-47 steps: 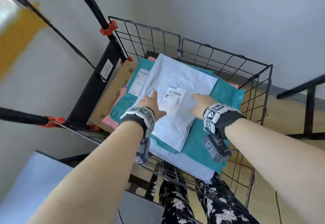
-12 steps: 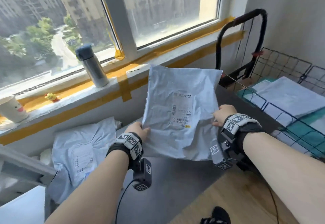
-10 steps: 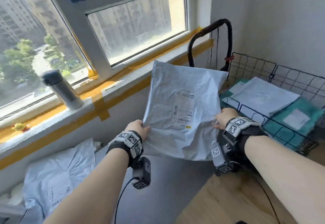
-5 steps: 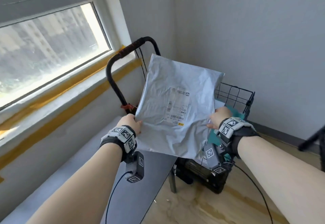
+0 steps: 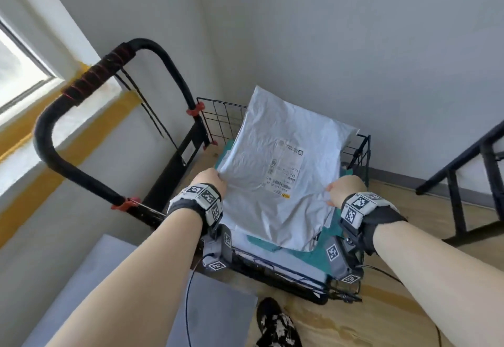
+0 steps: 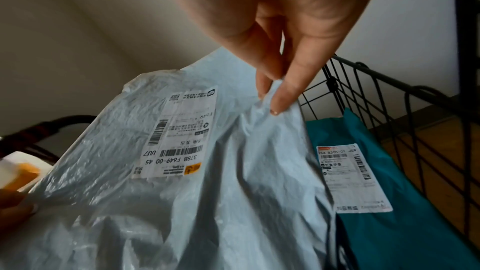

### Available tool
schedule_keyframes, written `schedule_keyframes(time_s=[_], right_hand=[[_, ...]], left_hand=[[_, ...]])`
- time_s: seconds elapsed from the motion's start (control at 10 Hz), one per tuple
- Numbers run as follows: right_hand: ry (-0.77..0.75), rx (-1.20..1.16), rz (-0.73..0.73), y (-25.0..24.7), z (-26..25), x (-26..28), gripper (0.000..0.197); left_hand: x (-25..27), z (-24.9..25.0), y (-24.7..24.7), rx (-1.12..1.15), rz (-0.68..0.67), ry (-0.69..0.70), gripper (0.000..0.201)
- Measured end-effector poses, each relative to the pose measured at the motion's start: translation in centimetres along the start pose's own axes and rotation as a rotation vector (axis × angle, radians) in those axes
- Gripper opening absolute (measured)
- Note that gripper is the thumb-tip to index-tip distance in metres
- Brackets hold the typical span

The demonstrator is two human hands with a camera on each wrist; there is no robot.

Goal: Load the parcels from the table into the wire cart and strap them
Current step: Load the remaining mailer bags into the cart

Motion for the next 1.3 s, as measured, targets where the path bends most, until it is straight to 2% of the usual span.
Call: schedule_keyframes(time_s=[0.1, 0.2, 0.3, 0.4, 0.5, 0.6, 0.7, 0.8, 0.9, 1.0, 1.1, 1.3], right_hand=[[0.083, 0.04, -0.013, 0.8, 0.4, -2.0, 0.037], [0.16, 0.124, -0.074, 2.4, 2.2, -5.3, 0.031], [0.257, 0.355, -0.252, 4.5, 3.7, -8.6, 0.019], [0.214, 0.389, -0.227, 4.6, 2.9, -10.2, 0.031], [0.181, 0.435, -0.145, 5.6, 2.1, -12.0, 0.028], [0.019, 0.469, -0.196, 7.3, -0.1, -14.1, 0.055], [-0.101, 0.519, -0.337, 9.2, -1.8, -16.1, 0.082], [-0.094, 0.637, -0.441, 10.6, -1.5, -18.5, 0.102], [-0.065, 0.657, -0.506, 11.2, -0.5, -20.2, 0.109], [-0.085, 0.653, -0.497, 11.8, 0.2, -21.3, 0.097], [-0.108, 0.711, -0.492, 12.3, 0.3, -21.9, 0.097], [-0.108, 0.758, -0.569, 11.6, -0.7, -21.8, 0.094]], left_hand=[[-4.2, 1.7, 2.5, -0.068, -0.084, -0.009, 0.025], [-7.2, 3.0, 6.0, -0.171, -0.253, 0.007, 0.02], [-9.2, 4.0, 8.8, -0.19, -0.385, -0.006, 0.021], [-10.8, 4.9, 11.0, -0.2, -0.452, -0.034, 0.025], [-11.5, 5.4, 12.5, -0.166, -0.397, -0.095, 0.041], [-11.4, 6.3, 13.9, -0.174, -0.364, -0.085, 0.056], [-11.1, 7.6, 16.1, -0.213, -0.486, -0.01, 0.064], [-11.8, 8.4, 17.9, -0.314, -0.558, -0.005, 0.067], [-12.3, 9.4, 18.9, -0.392, -0.607, -0.059, 0.071], [-12.6, 10.0, 19.7, -0.402, -0.61, -0.105, 0.067], [-12.6, 10.1, 20.3, -0.376, -0.596, -0.145, 0.061], [-12.1, 9.8, 19.4, -0.348, -0.62, -0.164, 0.067]])
Point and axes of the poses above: each hand's wrist, its own x-axis away from the middle knuckle, its own y-axis out of the palm, z = x × y, the point moved 5 cm from there along -x, towards the middle knuckle, and after that the axes turned 4 degrees about -y, right-handed, at the moved point
